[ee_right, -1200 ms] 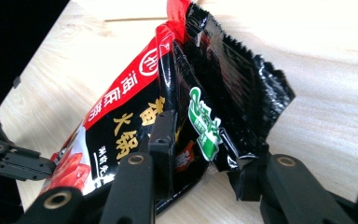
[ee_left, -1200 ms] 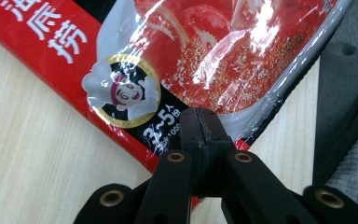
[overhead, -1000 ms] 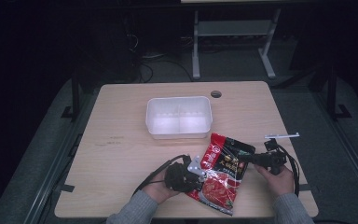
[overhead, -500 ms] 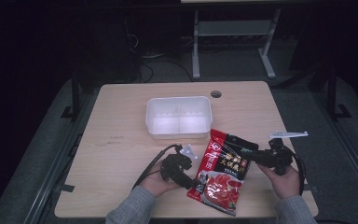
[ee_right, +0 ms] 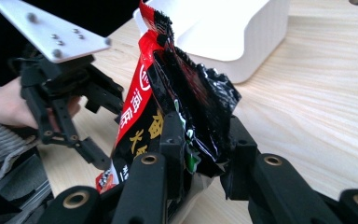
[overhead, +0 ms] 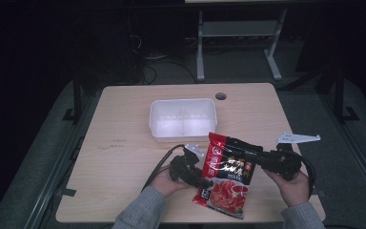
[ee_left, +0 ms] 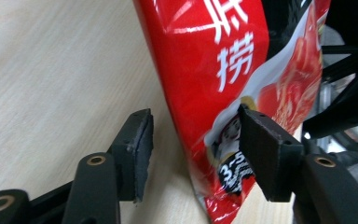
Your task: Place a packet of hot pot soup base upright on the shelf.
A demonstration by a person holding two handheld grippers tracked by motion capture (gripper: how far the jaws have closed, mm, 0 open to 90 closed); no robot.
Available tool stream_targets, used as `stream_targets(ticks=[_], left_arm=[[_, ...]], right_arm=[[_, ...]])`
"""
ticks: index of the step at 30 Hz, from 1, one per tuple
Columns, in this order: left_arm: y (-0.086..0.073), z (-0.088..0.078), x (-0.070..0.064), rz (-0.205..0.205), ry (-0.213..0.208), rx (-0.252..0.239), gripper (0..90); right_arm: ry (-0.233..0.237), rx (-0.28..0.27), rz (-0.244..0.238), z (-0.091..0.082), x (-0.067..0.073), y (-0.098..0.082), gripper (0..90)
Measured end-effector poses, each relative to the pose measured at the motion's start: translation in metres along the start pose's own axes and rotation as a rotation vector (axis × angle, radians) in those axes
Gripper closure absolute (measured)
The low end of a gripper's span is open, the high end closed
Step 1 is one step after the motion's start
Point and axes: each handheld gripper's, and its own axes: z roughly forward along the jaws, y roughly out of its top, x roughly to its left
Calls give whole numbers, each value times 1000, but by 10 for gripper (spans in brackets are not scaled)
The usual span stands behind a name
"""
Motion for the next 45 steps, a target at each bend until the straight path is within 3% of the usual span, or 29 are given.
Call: stream_targets(ticks=[2, 3, 4, 10, 15, 16, 21, 22, 26, 29, 30, 32, 33, 37, 38, 40, 43, 45], left_arm=[[1, 0, 0, 4, -32, -10, 485], [2, -1, -2, 7, -38, -18, 562], [2, -1, -2, 7, -38, -18, 583], [0, -6, -5, 46, 4, -21, 730], [0, -7, -9, 59, 21, -17, 761], [0, -7, -10, 59, 27, -18, 765], [0, -7, -12, 67, 31, -22, 770], [0, -8, -13, 74, 31, -19, 769], [0, -7, -16, 82, 36, -15, 769], [-1, -8, -15, 87, 38, -10, 767], [-1, -8, -16, 93, 40, -13, 757], [-2, -9, -16, 97, 45, -14, 750], [-3, -10, -17, 105, 47, -12, 722], [-5, -13, -19, 122, 65, -4, 684], [-9, -17, -21, 130, 91, 1, 656], [-11, -19, -22, 134, 100, 3, 642], [-23, -29, -23, 134, 140, -1, 538], [-30, -35, -23, 137, 158, 8, 518]], right_arm=[[2, -2, -3, 0, 1, 0, 728], [6, -5, -13, 0, 3, 1, 727], [8, -5, -16, 0, 4, 2, 726], [49, -3, -22, -3, 5, 3, 692], [58, -5, 0, -1, 0, 1, 647], [68, -5, 10, 1, -2, 0, 599], [79, 14, 17, 7, -3, -1, 531], [96, 46, 19, 13, -4, -2, 490], [113, 74, 17, 20, -2, -2, 492], [121, 85, 7, 23, 1, 0, 556], [141, 80, 20, 21, 0, 1, 626], [161, 76, 30, 20, 0, 1, 649], [175, 76, 35, 19, 0, 0, 703], [175, 71, 40, 17, 3, 0, 726], [174, 68, 34, 17, 6, 1, 733], [174, 69, 33, 16, 7, 1, 735], [168, 63, 13, 13, 15, 5, 739], [162, 56, 0, 11, 19, 8, 739]])
